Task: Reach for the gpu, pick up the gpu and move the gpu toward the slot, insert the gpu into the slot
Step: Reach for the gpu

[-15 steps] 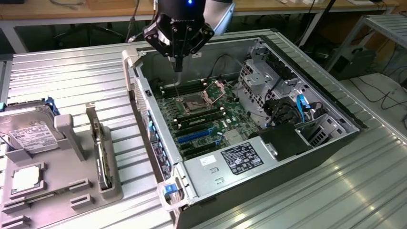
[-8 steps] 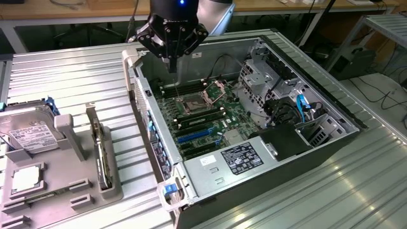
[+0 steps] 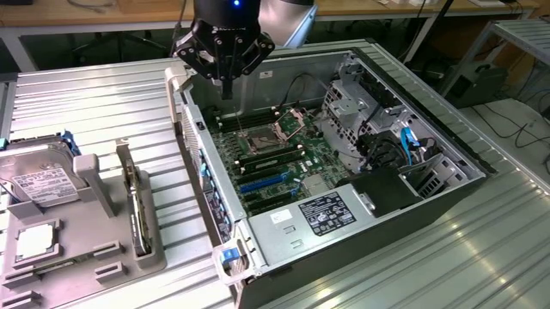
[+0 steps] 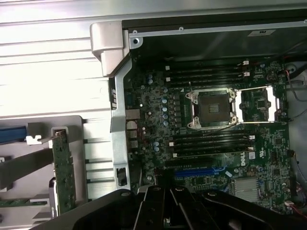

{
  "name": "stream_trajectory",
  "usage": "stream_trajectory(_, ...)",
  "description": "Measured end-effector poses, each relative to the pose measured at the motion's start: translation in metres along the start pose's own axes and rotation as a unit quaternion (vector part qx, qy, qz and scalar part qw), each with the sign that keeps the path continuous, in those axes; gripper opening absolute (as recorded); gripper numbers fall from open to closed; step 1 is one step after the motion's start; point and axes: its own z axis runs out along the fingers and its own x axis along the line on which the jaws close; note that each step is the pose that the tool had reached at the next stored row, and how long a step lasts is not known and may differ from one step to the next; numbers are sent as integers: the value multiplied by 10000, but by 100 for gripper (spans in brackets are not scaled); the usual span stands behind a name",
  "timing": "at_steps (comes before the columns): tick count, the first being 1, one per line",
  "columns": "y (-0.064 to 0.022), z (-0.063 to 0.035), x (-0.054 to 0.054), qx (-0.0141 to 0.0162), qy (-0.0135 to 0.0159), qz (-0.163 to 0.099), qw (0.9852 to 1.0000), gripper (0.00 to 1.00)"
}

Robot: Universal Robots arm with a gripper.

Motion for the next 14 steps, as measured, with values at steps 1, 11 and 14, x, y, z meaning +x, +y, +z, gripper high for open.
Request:
stream_trajectory(1,-1,0,12,0,0,0,10000,11)
stream_trajectory(11,-9,-3,118,0,0,0,10000,11)
stream_trajectory(14,-11,-4,145,0,0,0,10000,11)
